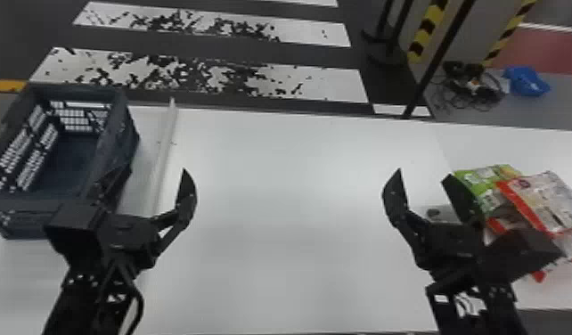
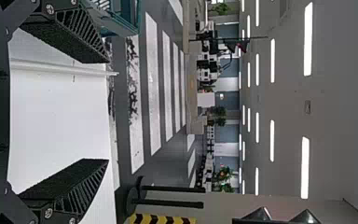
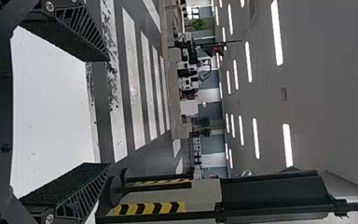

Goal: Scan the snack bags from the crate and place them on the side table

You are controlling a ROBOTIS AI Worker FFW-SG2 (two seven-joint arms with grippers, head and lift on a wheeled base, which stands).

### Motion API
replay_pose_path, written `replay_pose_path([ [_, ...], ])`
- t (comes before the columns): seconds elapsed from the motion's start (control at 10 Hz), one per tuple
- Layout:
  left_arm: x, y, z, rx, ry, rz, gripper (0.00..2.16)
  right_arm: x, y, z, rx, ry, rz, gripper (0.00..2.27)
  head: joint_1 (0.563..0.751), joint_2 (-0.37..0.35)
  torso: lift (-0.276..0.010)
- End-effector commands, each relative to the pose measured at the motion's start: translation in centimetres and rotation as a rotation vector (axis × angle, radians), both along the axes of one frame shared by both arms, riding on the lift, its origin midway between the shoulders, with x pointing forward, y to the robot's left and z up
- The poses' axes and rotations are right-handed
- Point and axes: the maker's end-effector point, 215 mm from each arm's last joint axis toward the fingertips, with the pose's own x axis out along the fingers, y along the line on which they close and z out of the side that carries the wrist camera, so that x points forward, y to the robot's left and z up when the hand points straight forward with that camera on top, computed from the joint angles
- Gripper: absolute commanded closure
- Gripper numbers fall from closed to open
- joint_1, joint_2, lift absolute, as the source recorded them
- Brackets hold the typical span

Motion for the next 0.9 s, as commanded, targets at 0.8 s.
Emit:
replay_pose_path([
  [0.8,-0.15,-0.90,-0.28,0.003,0.009,-0.005,0.12,-0.44,0.98,1.03,0.008,-0.027,0.013,0.08,0.695,-0.135,-0.094],
])
